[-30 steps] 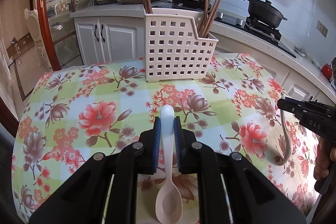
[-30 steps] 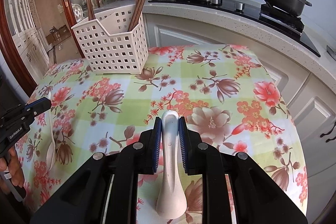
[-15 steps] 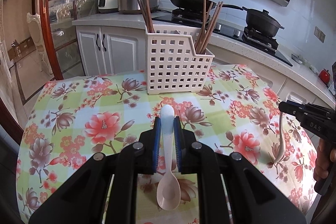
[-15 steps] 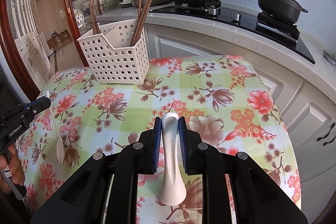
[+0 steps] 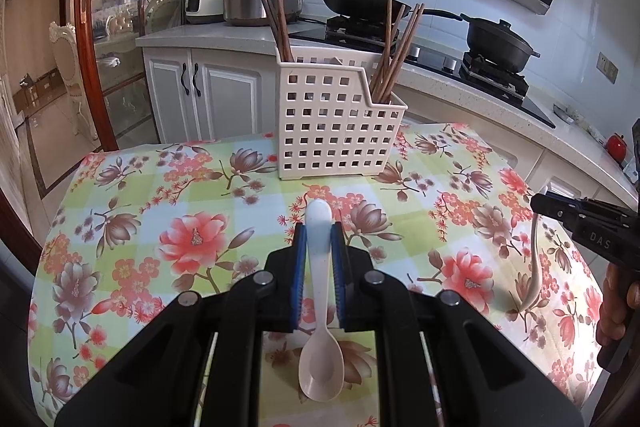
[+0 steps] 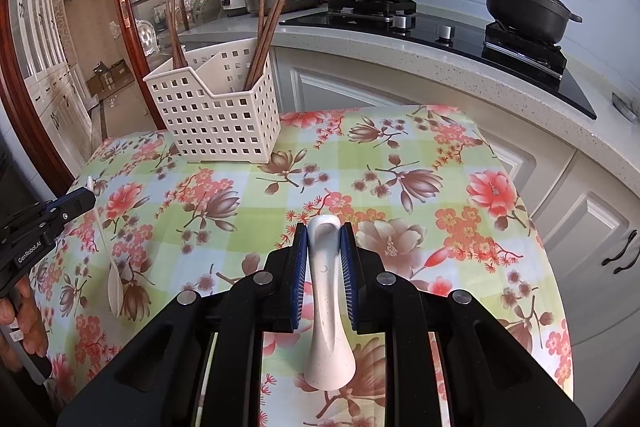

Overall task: Organize utensils
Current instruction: 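Lift both held white spoons and carry them toward the basket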

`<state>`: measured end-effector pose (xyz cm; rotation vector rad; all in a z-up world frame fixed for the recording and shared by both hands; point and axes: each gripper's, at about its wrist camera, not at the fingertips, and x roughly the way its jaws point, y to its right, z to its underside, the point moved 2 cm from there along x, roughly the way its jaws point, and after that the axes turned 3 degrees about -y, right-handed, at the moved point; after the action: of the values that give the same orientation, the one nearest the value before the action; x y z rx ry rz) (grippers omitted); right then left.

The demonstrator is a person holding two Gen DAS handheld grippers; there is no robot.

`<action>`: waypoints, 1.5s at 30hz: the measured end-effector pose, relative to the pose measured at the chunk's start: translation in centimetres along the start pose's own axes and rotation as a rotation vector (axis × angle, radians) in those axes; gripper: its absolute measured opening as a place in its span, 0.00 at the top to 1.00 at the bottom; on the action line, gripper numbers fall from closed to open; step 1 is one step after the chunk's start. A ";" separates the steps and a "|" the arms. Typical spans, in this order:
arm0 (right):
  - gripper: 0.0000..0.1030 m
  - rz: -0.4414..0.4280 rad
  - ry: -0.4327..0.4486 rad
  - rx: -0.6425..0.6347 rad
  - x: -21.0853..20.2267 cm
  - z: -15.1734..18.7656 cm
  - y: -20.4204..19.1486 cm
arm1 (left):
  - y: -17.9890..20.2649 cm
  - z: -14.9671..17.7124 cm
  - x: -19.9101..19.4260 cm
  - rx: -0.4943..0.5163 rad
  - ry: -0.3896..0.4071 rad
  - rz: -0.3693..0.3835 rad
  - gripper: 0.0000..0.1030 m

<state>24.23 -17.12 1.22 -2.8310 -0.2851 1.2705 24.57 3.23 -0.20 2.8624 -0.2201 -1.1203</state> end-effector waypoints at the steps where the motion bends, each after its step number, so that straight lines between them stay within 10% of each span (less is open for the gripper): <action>1: 0.82 -0.001 0.000 0.001 0.0 0.0 0.0 | 0.0 0.0 0.0 0.000 0.000 -0.001 0.88; 28: 0.82 -0.004 0.021 0.007 -1.3 -0.6 -0.4 | -0.3 -0.4 -0.3 -0.015 0.006 0.016 1.00; 31: 0.82 -0.005 0.020 0.007 -1.2 -0.7 -0.4 | -0.8 -0.1 0.8 -0.035 -0.031 0.040 0.84; 45: 0.82 -0.013 0.004 0.014 -0.3 -0.4 0.0 | 2.2 0.9 9.7 -0.097 -0.217 0.136 0.76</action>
<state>24.29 -17.15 1.73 -2.8150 -0.2921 1.2593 30.72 -0.42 -7.14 2.5976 -0.3547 -1.3717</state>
